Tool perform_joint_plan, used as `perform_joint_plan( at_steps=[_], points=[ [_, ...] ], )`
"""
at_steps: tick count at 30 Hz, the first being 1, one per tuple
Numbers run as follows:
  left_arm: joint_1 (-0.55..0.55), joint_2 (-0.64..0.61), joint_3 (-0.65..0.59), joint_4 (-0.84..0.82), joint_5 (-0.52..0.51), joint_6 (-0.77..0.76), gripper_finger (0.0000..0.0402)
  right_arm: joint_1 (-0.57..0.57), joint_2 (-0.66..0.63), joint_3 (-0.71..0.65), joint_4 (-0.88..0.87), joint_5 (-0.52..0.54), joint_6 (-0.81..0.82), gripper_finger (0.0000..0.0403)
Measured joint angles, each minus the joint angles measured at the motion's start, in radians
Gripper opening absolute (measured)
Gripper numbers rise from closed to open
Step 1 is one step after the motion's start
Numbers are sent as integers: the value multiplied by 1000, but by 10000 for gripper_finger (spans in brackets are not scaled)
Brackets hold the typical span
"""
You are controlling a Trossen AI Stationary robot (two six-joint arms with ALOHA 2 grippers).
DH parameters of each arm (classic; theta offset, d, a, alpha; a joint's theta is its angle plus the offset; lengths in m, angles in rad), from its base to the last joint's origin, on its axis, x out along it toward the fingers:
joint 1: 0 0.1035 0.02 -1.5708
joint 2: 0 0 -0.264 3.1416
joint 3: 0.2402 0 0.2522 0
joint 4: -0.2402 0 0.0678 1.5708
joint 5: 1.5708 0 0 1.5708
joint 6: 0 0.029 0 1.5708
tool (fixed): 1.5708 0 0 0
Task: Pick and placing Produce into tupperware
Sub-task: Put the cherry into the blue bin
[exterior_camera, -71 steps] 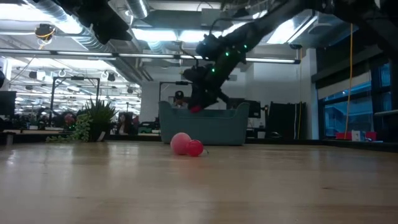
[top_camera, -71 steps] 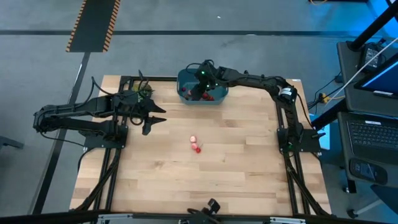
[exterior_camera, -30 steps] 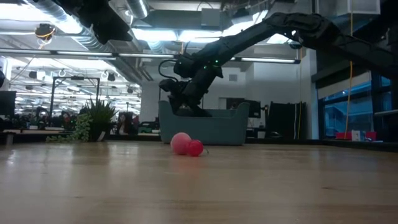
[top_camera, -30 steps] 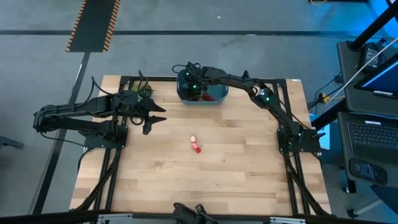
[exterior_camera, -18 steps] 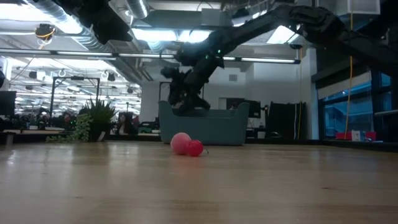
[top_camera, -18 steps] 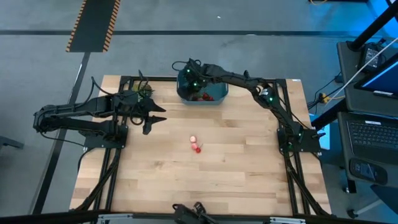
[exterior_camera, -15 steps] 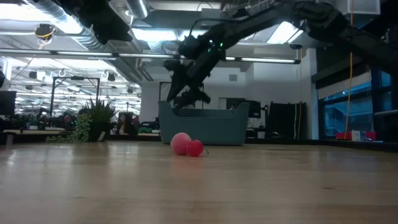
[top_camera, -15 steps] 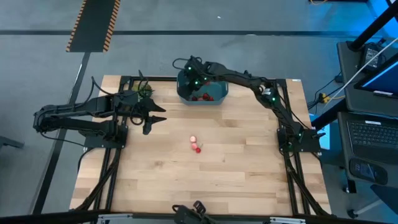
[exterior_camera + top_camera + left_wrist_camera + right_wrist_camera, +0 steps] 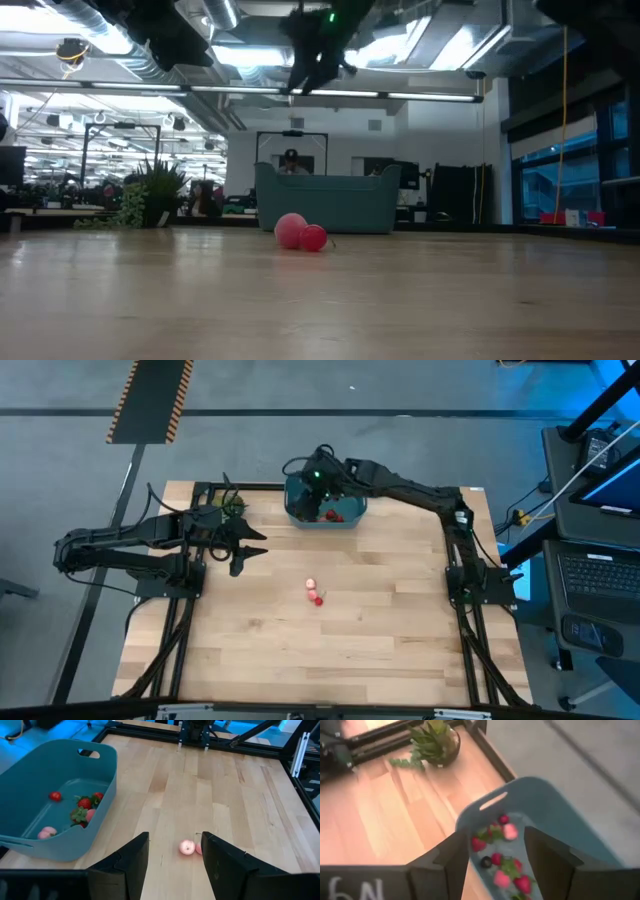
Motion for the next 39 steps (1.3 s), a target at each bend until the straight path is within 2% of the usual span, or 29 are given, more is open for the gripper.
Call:
perform_joint_plan(
  at_steps=[3, 7, 11, 15, 18, 23, 28, 33, 39],
  points=[
    [0, 0, 0, 0, 0, -1, 174, 60, -47, 0, -64, 93, -53, 190],
    [0, 0, 0, 0, 0, -3, 174, 125, -101, 0, -230, 190, -42, 190],
    [0, 0, 0, 0, -1, -3, 174, 176, -139, -3, -422, 281, 55, 190],
    [0, 0, 0, 0, -1, -3, 174, 237, -160, -4, -595, 417, 200, 190],
    [0, 0, 0, 0, -2, -3, 174, 289, -166, -5, -679, 457, 263, 190],
    [0, 0, 0, 1, -2, -3, 174, 362, -216, -82, -670, 395, 217, 190],
    [0, 0, 0, 3, -2, -3, 174, 396, -330, -312, -637, 379, 287, 190],
    [0, 0, 0, 3, -2, -3, 174, 396, -480, -600, -413, 242, 313, 190],
    [0, 0, 0, 2, -2, -3, 174, 396, -627, -881, -92, 95, 238, 191]
  ],
)
